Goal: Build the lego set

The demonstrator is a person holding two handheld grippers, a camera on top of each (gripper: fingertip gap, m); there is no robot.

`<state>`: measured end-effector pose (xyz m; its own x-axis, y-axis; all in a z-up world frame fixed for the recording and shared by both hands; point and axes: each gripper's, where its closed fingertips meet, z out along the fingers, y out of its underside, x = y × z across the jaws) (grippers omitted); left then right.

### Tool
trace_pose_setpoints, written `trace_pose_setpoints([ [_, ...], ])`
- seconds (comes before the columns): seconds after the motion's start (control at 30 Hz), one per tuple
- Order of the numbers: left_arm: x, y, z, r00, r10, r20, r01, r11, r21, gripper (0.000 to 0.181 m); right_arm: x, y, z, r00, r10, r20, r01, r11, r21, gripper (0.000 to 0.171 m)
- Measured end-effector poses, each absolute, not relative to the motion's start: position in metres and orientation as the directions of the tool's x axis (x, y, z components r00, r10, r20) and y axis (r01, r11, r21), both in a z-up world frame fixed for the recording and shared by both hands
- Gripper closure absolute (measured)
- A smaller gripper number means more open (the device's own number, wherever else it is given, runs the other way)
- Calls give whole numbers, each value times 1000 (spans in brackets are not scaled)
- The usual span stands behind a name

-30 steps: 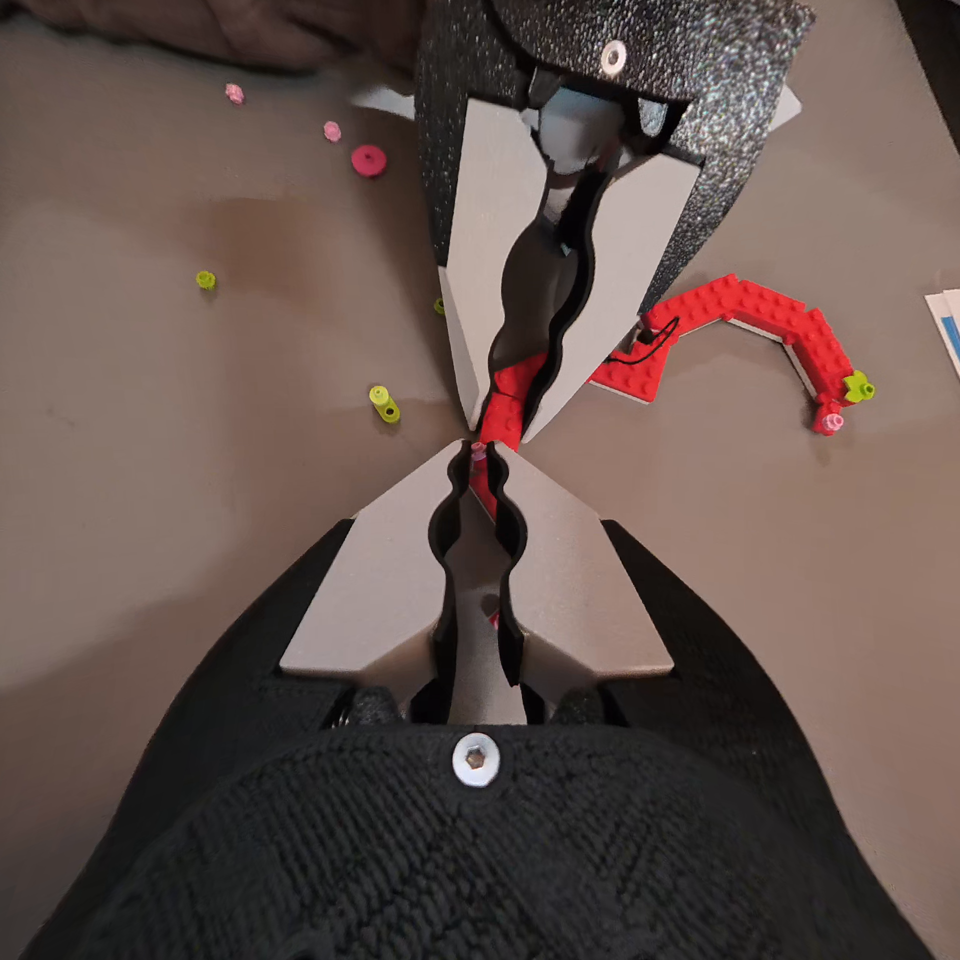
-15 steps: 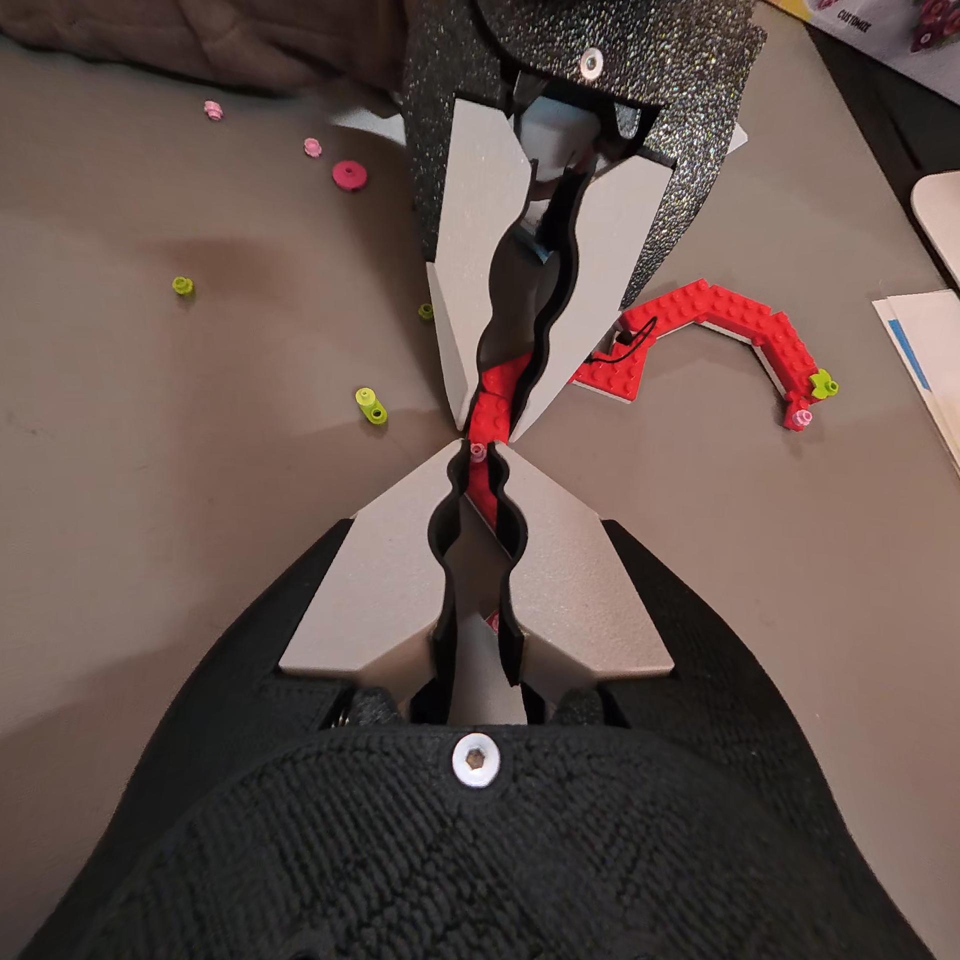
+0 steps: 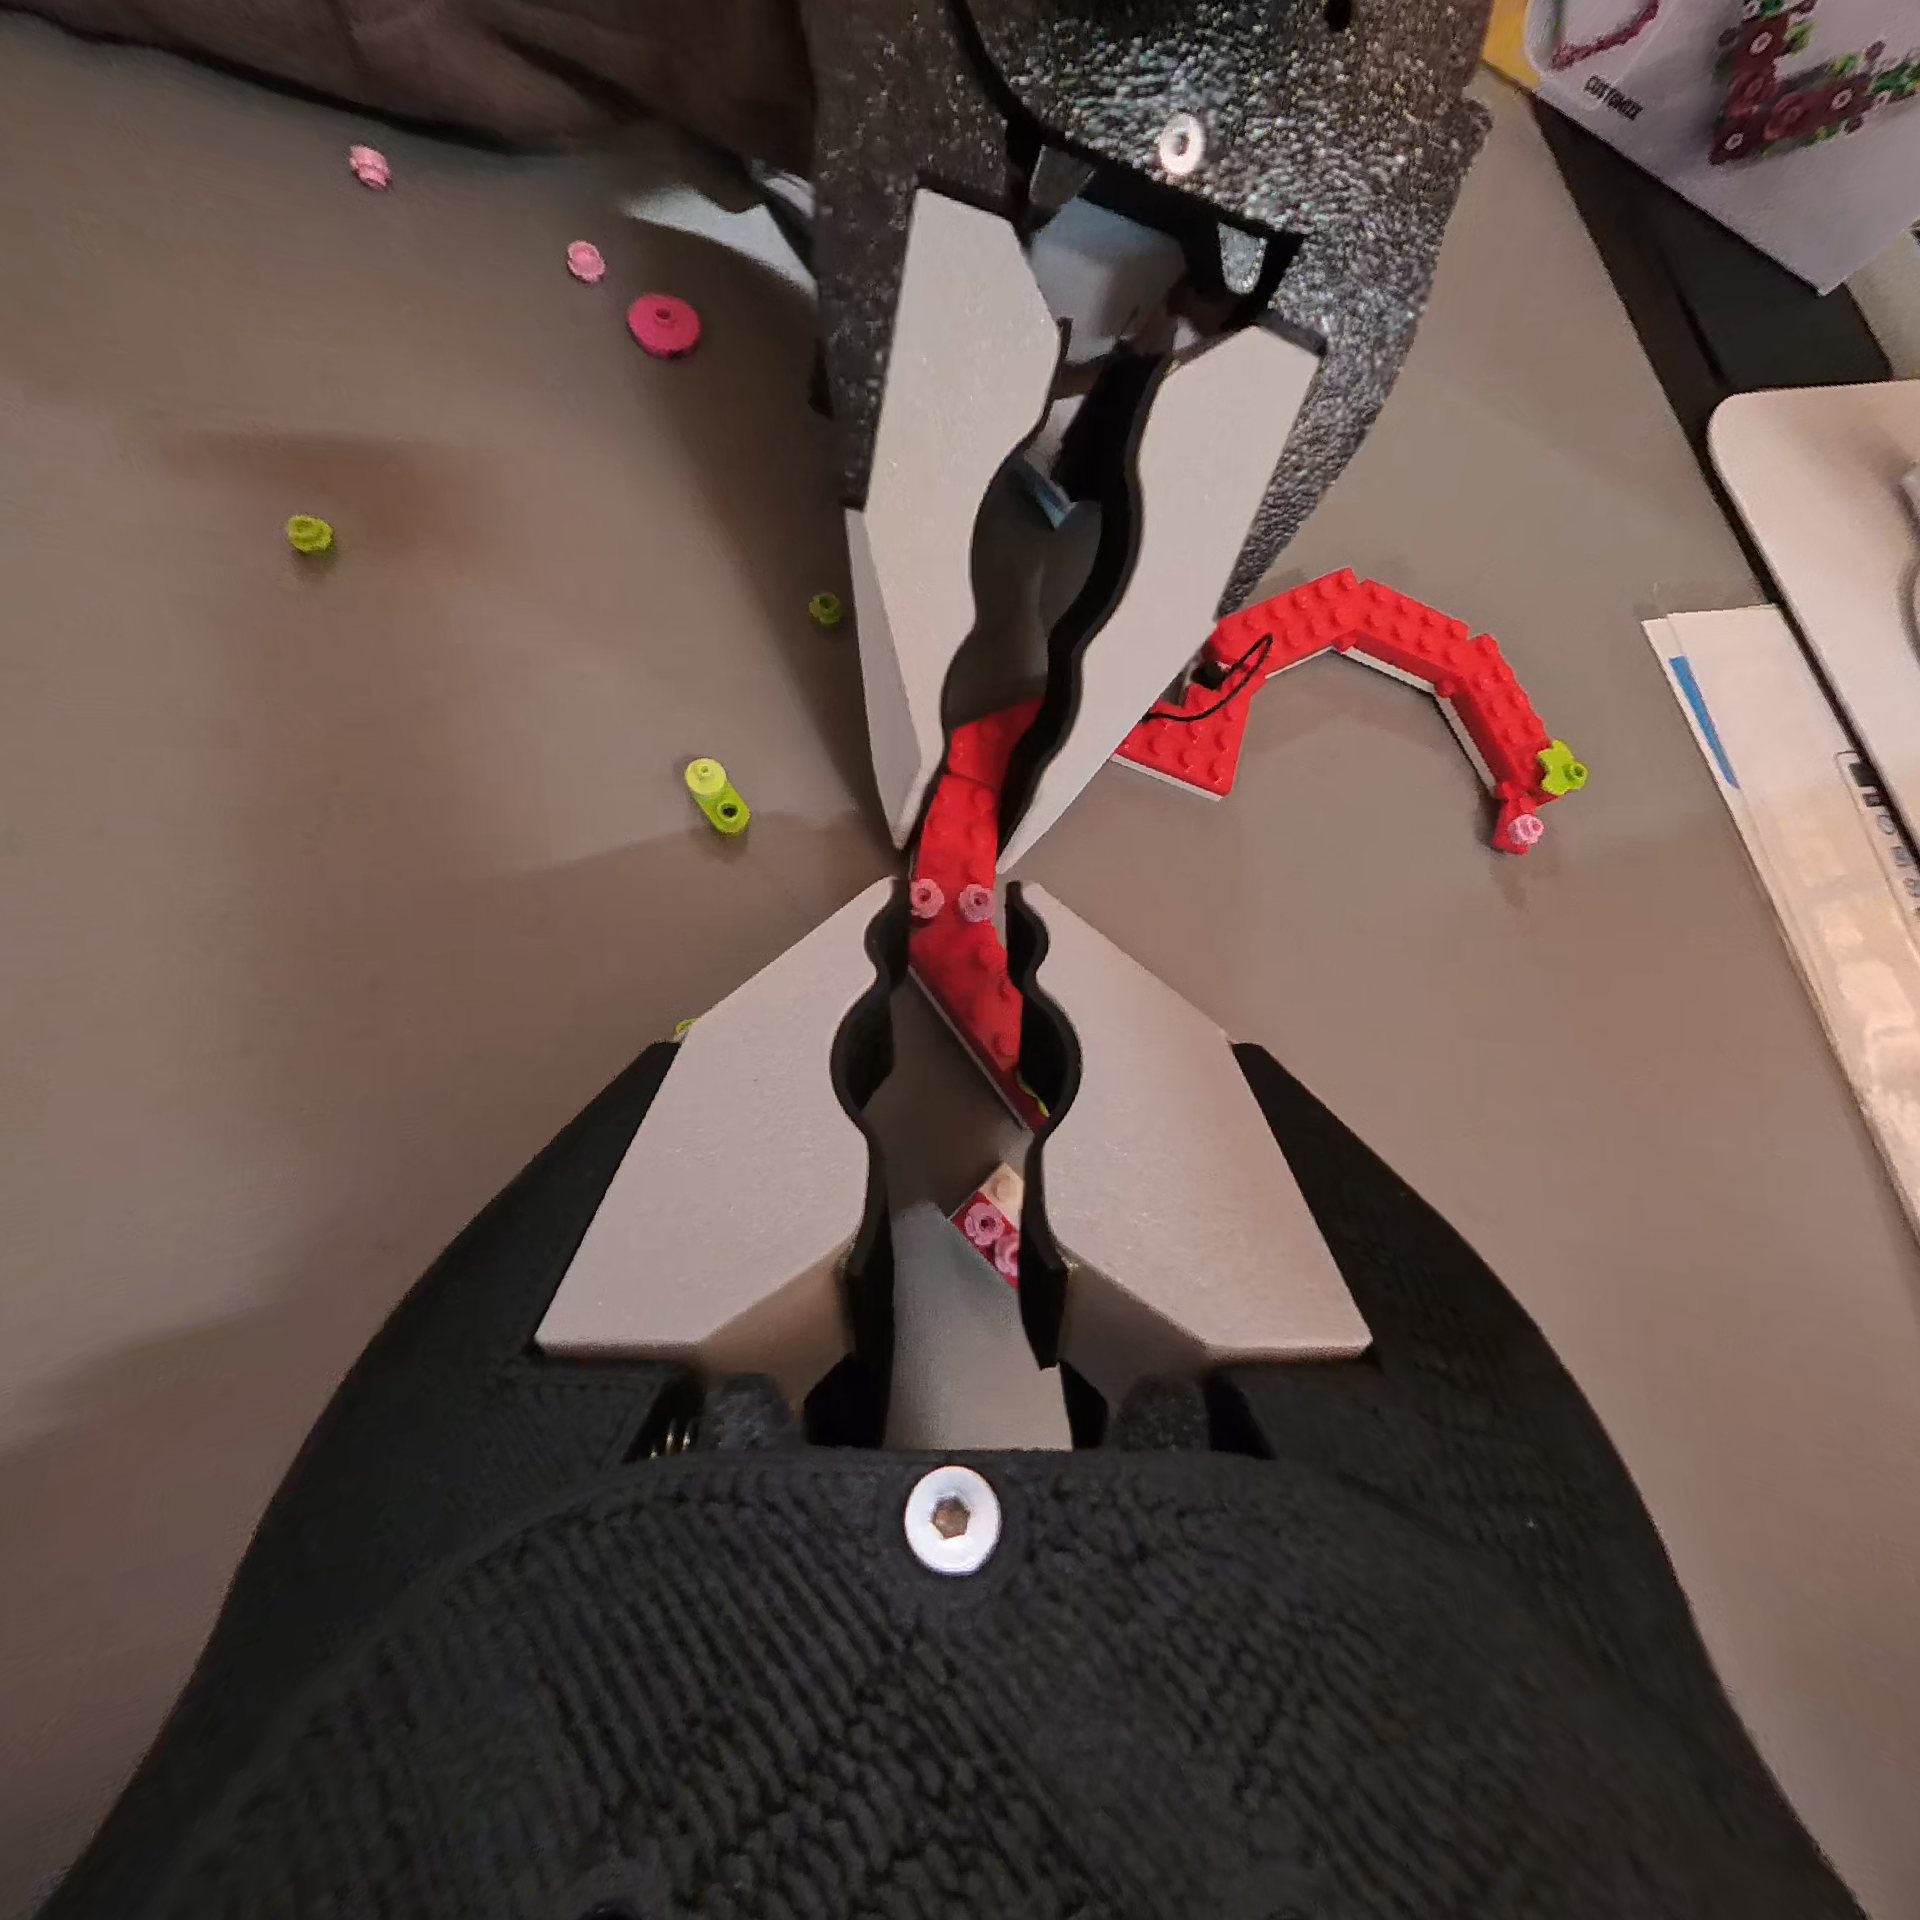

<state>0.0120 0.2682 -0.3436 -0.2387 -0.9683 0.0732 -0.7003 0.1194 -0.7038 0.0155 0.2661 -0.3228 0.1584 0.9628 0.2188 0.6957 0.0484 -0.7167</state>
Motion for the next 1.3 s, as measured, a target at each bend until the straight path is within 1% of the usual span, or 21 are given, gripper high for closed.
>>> trace_pose_setpoints([
  [0.13, 11, 269, -342, -234, -968, 87, -696, 104, -711, 167, 16, 265, -326, 153, 949, 276, 712, 87, -697, 151],
  [0.2, 11, 269, -342, -232, -969, 88, -697, 102, -710, 166, 16, 266, -325, 163, 944, 286, 707, 91, -702, 152],
  [0.67, 11, 269, -344, -235, -969, 76, -705, 116, -700, 167, 16, 270, -323, 190, 939, 287, 694, 79, -715, 155],
  [1.3, 10, 269, -344, -233, -969, 83, -706, 109, -700, 167, 16, 271, -322, 196, 938, 287, 696, 73, -714, 154],
])
